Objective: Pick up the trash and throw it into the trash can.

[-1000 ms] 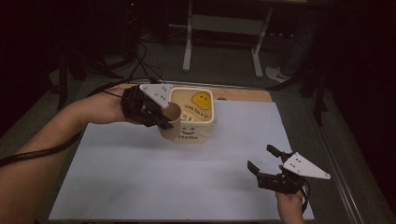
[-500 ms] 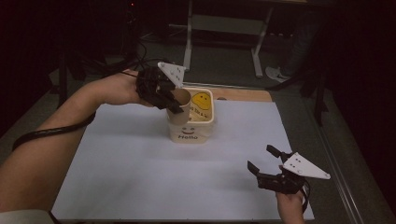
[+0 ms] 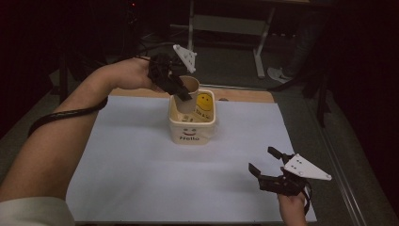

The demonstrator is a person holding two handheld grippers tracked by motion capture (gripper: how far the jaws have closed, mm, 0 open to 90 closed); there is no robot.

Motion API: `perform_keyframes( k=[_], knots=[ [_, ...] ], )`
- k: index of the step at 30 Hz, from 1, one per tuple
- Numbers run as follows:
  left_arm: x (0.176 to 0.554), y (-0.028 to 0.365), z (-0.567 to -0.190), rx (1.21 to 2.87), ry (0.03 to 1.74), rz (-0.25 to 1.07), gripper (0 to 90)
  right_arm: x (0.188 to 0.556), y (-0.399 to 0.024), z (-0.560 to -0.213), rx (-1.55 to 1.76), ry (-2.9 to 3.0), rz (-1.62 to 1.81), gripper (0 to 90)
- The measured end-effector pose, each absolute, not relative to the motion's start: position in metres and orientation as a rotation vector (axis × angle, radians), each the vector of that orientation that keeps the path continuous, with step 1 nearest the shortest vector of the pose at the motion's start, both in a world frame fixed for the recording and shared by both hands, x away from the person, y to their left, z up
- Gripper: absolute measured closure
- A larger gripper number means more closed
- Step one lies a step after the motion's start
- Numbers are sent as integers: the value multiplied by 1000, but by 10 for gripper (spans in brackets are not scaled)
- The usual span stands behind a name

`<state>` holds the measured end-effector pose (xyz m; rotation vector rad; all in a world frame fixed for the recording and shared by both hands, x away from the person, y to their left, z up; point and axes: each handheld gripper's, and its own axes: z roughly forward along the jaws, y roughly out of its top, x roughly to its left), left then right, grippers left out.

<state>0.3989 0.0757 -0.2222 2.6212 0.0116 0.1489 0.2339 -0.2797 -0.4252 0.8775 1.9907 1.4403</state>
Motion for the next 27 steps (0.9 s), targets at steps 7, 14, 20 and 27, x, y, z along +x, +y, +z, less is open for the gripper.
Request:
perform_keyframes(
  k=[7, 14, 20, 27],
  knots=[
    [412, 66, -219, 2648, 20, 156, 886, 234, -280, -426, 873, 1991, 1440, 125],
    [427, 62, -218, 2663, 48, 159, 886, 235, -280, -426, 874, 1995, 1441, 125],
    [439, 59, -219, 2634, 70, 170, 886, 234, -280, -426, 874, 1998, 1441, 125],
    [450, 52, -221, 2655, 67, 167, 884, 235, -279, -426, 871, 2003, 1441, 125]
  ],
)
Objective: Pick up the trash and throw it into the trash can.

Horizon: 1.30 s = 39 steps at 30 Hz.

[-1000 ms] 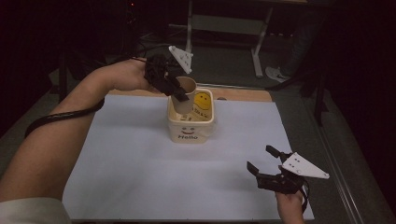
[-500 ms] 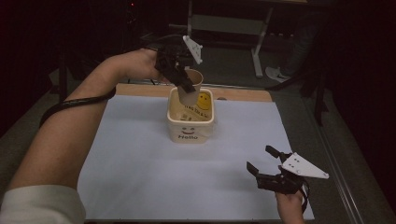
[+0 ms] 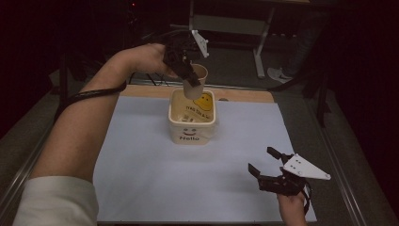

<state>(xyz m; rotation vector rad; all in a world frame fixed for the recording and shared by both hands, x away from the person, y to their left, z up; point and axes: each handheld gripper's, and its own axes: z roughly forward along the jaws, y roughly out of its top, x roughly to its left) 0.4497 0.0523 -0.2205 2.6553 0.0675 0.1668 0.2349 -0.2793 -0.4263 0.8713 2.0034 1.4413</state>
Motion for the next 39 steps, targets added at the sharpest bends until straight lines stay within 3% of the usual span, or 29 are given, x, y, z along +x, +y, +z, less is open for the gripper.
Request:
perform_keyframes(
  k=[21, 22, 24, 33, 39],
  knots=[
    [471, 45, -232, 2658, 105, 178, 870, 235, -279, -427, 861, 2015, 1441, 125],
    [473, 48, -233, 2646, 169, 165, 682, 235, -279, -427, 860, 2015, 1442, 126],
    [473, 50, -232, 2630, 202, 146, 590, 236, -279, -427, 864, 2019, 1442, 126],
    [467, 62, -228, 2587, 268, 154, 415, 235, -279, -426, 868, 2018, 1446, 126],
    [460, 68, -231, 2569, 297, 139, 350, 235, -278, -426, 864, 2013, 1449, 125]
  ],
)
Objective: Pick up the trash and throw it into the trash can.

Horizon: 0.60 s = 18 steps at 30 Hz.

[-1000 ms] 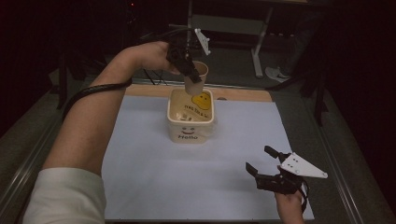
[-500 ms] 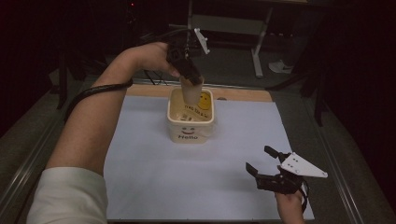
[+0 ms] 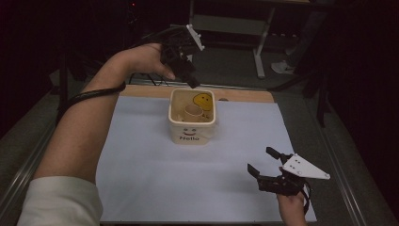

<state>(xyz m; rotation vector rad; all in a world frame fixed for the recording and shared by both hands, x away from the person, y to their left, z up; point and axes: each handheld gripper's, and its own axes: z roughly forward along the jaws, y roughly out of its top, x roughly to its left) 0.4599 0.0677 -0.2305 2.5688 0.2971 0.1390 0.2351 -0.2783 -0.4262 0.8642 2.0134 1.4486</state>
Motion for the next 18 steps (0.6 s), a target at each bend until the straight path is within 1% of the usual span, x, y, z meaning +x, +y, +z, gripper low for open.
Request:
perform_keyframes(
  k=[1, 3, 5, 7, 8, 10, 12, 18],
  knots=[
    [459, 68, -231, 2564, 298, 138, 267, 235, -278, -426, 864, 2011, 1447, 125],
    [457, 70, -233, 2556, 322, 124, 183, 235, -278, -426, 863, 2010, 1446, 125],
    [455, 73, -234, 2551, 323, 108, 111, 236, -278, -426, 865, 2011, 1444, 125],
    [454, 76, -234, 2538, 322, 83, 80, 236, -277, -427, 868, 2010, 1444, 125],
    [453, 78, -234, 2537, 312, 87, 29, 236, -277, -427, 868, 2010, 1444, 125],
    [447, 81, -237, 2553, 300, 141, 24, 236, -277, -427, 865, 2013, 1442, 125],
    [447, 84, -239, 2536, 332, 103, 24, 236, -277, -427, 865, 2013, 1442, 126],
    [435, 100, -243, 2454, 342, 120, 24, 236, -276, -427, 867, 2015, 1443, 126]
  ],
)
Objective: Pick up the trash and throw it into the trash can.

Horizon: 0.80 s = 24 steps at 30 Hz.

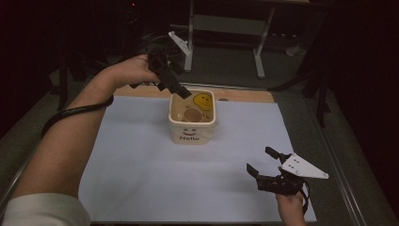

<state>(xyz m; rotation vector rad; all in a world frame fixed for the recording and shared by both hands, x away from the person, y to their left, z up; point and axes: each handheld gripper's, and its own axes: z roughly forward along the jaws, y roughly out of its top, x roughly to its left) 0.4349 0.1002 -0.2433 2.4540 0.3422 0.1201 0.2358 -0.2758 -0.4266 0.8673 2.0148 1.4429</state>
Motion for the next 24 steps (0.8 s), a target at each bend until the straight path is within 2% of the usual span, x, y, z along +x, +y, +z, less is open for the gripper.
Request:
perform_keyframes(
  k=[13, 24],
  knots=[
    [398, 134, -245, 2370, 350, 117, 19, 236, -274, -426, 865, 2018, 1442, 125],
    [366, 157, -262, 2350, 343, 104, 19, 236, -274, -426, 861, 2017, 1446, 125]
  ],
)
